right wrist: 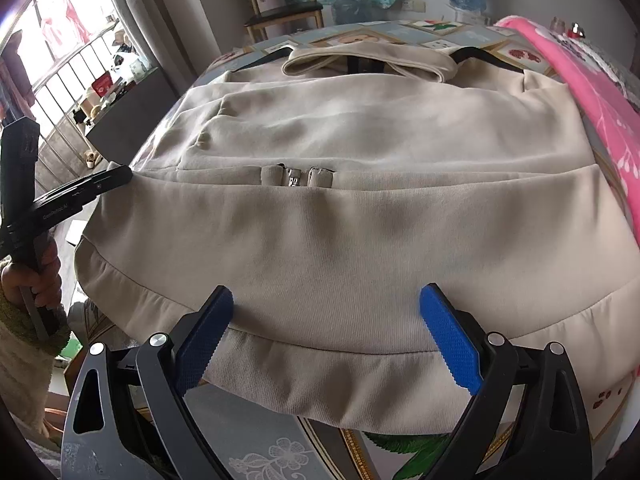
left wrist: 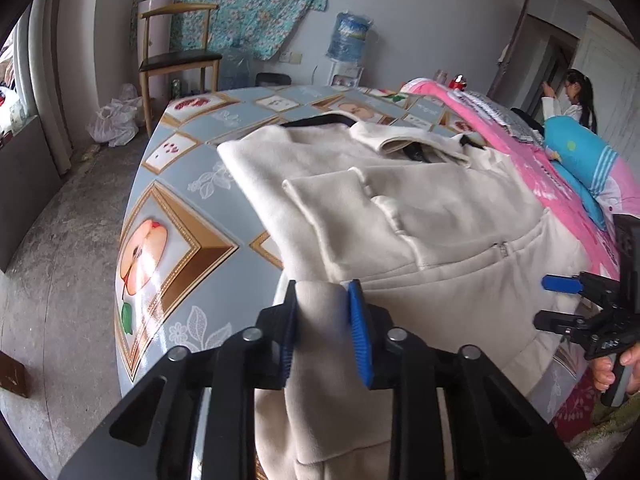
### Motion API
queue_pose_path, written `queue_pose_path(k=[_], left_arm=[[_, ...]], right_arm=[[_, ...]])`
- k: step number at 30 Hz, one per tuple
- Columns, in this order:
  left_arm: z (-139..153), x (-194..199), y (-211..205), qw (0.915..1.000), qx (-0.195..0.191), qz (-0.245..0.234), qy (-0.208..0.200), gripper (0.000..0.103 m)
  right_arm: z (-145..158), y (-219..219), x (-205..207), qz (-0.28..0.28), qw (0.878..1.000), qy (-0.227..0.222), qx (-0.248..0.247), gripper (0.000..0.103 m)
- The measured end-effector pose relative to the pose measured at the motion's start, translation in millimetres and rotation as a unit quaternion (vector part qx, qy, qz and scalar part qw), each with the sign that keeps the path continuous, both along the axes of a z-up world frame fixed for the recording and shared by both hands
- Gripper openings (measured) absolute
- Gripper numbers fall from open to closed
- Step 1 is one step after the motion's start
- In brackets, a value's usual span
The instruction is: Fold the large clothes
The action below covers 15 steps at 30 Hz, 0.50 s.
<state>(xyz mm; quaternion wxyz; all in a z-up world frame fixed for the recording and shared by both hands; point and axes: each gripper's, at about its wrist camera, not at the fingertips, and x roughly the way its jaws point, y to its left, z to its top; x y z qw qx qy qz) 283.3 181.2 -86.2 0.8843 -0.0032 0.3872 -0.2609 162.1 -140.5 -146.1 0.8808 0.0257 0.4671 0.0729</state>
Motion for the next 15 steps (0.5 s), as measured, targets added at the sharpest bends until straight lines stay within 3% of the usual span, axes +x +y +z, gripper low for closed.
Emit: queue_pose_path(k=[6, 10, 15], left_arm=[[10, -19, -4, 0.9987, -0.022, -0.046, -0.001, 0.021], [-2, -13, -6, 0.9993, 0.01, -0.03, 0.02, 0.021], [-9, -5, -6, 0.9991, 0.007, -0.02, 0.036, 0.021]], right_arm=[[-1, 2, -1, 0.002, 1.0, -0.005, -0.008, 0.091], [-1, 2, -1, 0.003, 1.0, -0.008, -0.007, 0.091], [-2, 1, -2, 0.006, 1.0, -0.014, -0.006, 0.092]])
